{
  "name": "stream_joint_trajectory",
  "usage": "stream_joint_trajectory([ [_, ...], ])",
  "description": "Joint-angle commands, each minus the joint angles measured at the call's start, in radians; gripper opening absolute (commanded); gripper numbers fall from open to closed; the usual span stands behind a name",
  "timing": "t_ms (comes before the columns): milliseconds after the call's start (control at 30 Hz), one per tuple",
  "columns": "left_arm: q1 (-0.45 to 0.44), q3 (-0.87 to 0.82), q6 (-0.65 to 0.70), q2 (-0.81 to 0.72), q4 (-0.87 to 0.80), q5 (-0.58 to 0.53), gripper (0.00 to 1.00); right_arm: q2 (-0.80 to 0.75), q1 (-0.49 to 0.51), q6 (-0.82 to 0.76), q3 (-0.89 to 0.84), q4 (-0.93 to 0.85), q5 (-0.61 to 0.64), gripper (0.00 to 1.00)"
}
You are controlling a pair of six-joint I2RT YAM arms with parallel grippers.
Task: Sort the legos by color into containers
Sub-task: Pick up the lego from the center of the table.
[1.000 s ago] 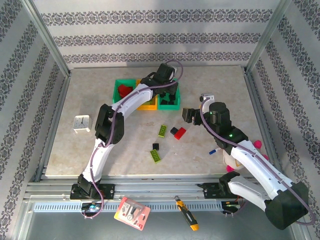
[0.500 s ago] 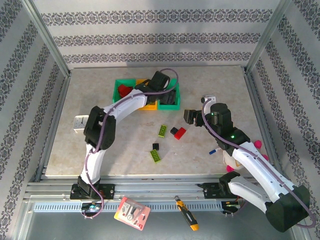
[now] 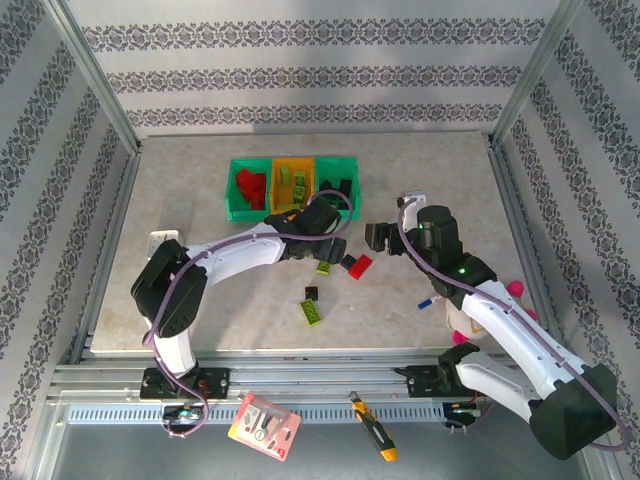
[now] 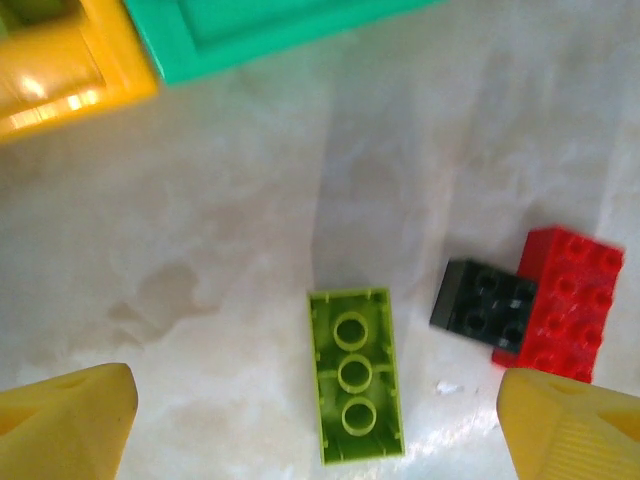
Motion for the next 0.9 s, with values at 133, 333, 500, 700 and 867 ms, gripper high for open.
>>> stream_joint_trajectory([
  [133, -0.017, -0.005, -0.055, 0.059, 0.004, 0.062, 0.9, 0.006, -0.013, -0.024, -0.001, 0.015, -0.033, 0.84],
  [333, -0.017, -0.006, -0.062, 0.128, 0.029, 0.098, 0.81, 0.006, -0.015, -0.027, 0.002, 0.011, -0.033, 0.84],
  [500, -0.016, 0.008, -0.043, 0.163, 0.025, 0.088, 0.63, 0.009, -0.015, -0.024, -0.001, 0.013, -0.034, 0.84],
  [700, -0.016, 0.007, -0.04, 0.17, 0.028, 0.089, 0.34, 0.003, -0.015, -0.017, 0.001, 0.015, -0.042, 0.84],
  [867, -0.016, -0.012, -0.047, 0.137, 0.049, 0.074, 0.24, -0.001, -0.015, -0.017, 0.001, 0.018, -0.046, 0.84],
])
